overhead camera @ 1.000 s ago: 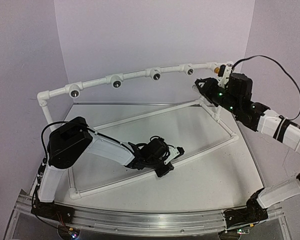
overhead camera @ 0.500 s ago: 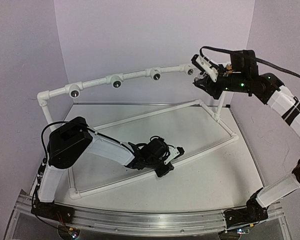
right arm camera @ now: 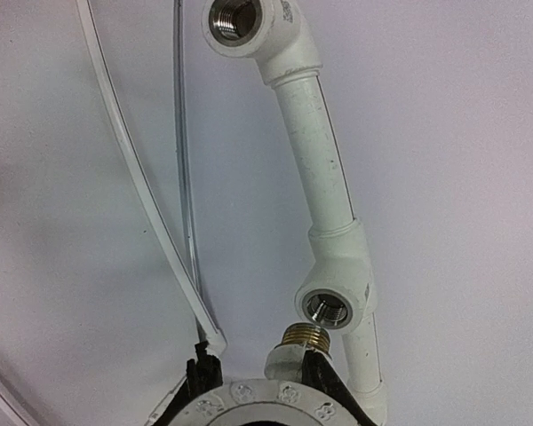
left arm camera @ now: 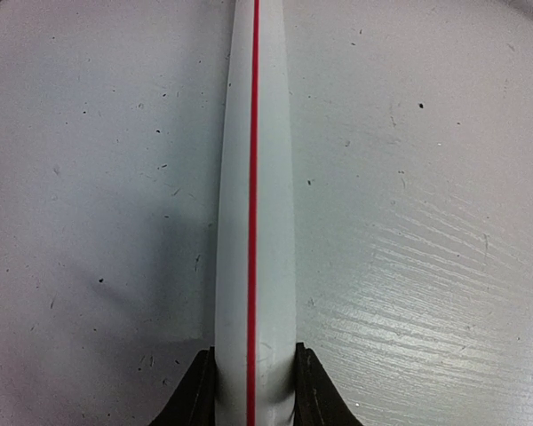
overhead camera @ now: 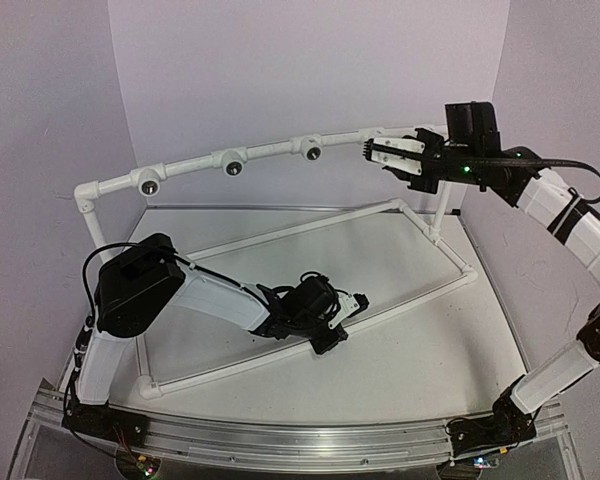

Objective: Install the water faucets
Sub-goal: Screw the water faucet onto the adaptor.

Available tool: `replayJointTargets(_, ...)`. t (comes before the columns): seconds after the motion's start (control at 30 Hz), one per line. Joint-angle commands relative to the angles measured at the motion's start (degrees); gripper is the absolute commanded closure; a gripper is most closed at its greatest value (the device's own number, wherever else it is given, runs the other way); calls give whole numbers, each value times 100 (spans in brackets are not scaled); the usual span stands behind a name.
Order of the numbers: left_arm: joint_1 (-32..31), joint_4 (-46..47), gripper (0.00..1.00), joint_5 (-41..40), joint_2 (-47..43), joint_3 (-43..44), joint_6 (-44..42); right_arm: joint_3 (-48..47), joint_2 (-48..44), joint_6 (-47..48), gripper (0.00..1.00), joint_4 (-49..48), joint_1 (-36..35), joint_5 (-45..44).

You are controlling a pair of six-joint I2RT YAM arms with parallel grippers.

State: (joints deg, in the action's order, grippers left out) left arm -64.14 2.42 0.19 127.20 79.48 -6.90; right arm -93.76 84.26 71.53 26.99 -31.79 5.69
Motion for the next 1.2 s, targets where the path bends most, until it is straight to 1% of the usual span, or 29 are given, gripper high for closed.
replayJointTargets(0.0, -102, -1601, 100, 136, 937, -372, -52, 300, 78, 779, 100, -1346, -4, -334)
replayJointTargets(0.1, -106, -1606, 100, 136, 938, -372, -59, 1378, -84, 1641, 100, -3048, -29, -769)
replayJointTargets(0.2, -99, -1604, 100, 149, 938, -372, -65, 1948, -81, 2495, 100, -4204, -29, -1038)
replayJointTargets(0.27, -100, -1603, 100, 154, 935, -370, -68, 2118, -49, 2776, 100, -4596, -29, -1087)
replayJointTargets(0.33, -93, -1604, 100, 174, 943, -364, -75, 2111, -3, 2860, 100, -4745, -29, -1116)
replayJointTargets(0.53, -76, -1609, 100, 183, 952, -347, -72, 2157, -98, 3109, 100, -4712, -32, -1062)
replayJointTargets(0.63, -72, -1612, 100, 192, 956, -345, -67, 2222, -297, 3160, 100, -4342, -45, -1061)
replayJointTargets(0.7, -64, -1611, 100, 191, 968, -330, -66, 2275, -394, 3090, 100, -4271, -50, -1049)
replayJointTargets(0.93, -63, -1669, 100, 208, 1011, -256, -71, 2407, -772, 3170, 100, -3661, -266, -1226)
replayJointTargets(1.03, -63, -1703, 100, 227, 1041, -224, -81, 2431, -769, 3142, 100, -3715, -318, -1290)
replayJointTargets(1.17, -64, -1738, 100, 232, 1060, -187, -79, 2319, -541, 3112, 100, -3925, -341, -1455)
